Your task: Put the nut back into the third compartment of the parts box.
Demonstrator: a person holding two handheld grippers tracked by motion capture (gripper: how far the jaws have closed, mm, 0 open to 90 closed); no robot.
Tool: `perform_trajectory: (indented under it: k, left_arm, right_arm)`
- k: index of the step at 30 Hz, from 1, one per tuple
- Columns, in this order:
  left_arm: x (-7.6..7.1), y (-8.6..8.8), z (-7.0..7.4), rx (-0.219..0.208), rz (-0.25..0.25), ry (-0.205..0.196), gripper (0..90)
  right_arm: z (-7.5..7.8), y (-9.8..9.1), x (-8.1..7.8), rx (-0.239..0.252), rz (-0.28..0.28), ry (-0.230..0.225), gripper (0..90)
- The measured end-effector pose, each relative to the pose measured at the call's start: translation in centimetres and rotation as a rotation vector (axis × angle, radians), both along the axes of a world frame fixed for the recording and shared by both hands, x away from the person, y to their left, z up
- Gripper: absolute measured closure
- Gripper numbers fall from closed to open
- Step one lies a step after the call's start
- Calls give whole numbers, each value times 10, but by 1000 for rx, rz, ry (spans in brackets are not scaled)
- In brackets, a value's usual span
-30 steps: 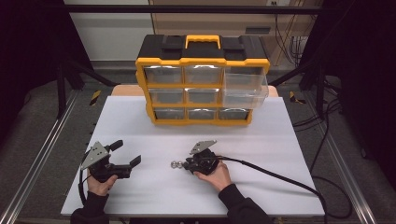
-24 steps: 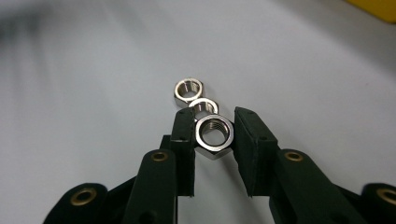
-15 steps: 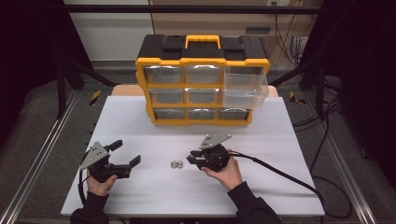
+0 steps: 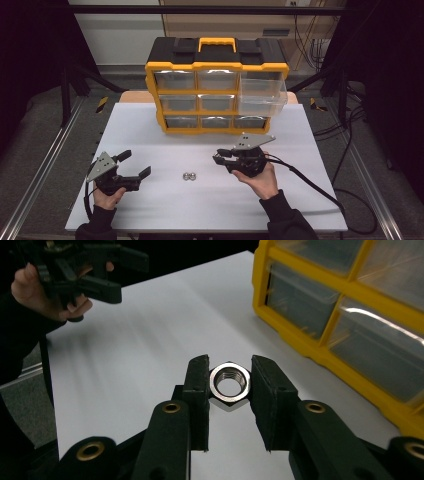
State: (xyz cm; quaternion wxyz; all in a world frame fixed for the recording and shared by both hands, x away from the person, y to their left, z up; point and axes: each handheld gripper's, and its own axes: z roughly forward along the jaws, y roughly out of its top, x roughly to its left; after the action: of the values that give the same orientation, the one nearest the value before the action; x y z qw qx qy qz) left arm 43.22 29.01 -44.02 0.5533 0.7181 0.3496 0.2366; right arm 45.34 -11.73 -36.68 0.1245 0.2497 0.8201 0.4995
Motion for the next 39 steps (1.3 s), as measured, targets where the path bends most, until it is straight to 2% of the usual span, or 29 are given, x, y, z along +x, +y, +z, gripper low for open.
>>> perform_trajectory:
  k: [6, 10, 11, 12, 13, 14, 17, 21, 25, 26, 27, 32, 33, 39]
  left_arm:
    - [0, 0, 0, 0, 0, -1, 36]
    - [0, 0, 0, 1, 0, 0, 36]
    - [0, 0, 0, 0, 0, -1, 37]
    - [0, 0, 0, 0, 0, -1, 36]
    - [0, 0, 0, 1, 0, 1, 36]
    - [0, 0, 0, 1, 0, 1, 36]
    - [0, 0, 0, 2, 0, 1, 36]
    - [0, 0, 0, 3, 1, 1, 37]
    - [0, 0, 0, 1, 1, 0, 37]
    - [0, 0, 0, 1, 1, 0, 37]
    - [0, 0, 0, 1, 0, 0, 38]
    - [0, 0, 0, 2, -2, 0, 37]
    - [0, 0, 0, 1, -2, 0, 37]
    - [1, -1, -1, 2, -3, 1, 37]
  right_arm:
    - [25, -21, -1, 29, -51, -36, 702]
    - [36, -29, -1, 41, -62, -55, 702]
    - [46, -34, -1, 43, -73, -69, 702]
    - [46, -34, -1, 43, -73, -69, 702]
    - [54, -38, -2, 46, -81, -80, 702]
    - [54, -38, -2, 46, -81, -80, 702]
    - [72, -42, -2, 45, -96, -110, 702]
    - [83, -44, -1, 48, -108, -130, 702]
    - [105, -48, 2, 59, -132, -159, 702]
    - [105, -48, 2, 59, -132, -159, 702]
    - [114, -50, 4, 61, -148, -171, 702]
    - [128, -52, 8, 69, -167, -182, 702]
    - [135, -55, 12, 80, -183, -193, 702]
    - [147, -58, 21, 81, -224, -202, 702]
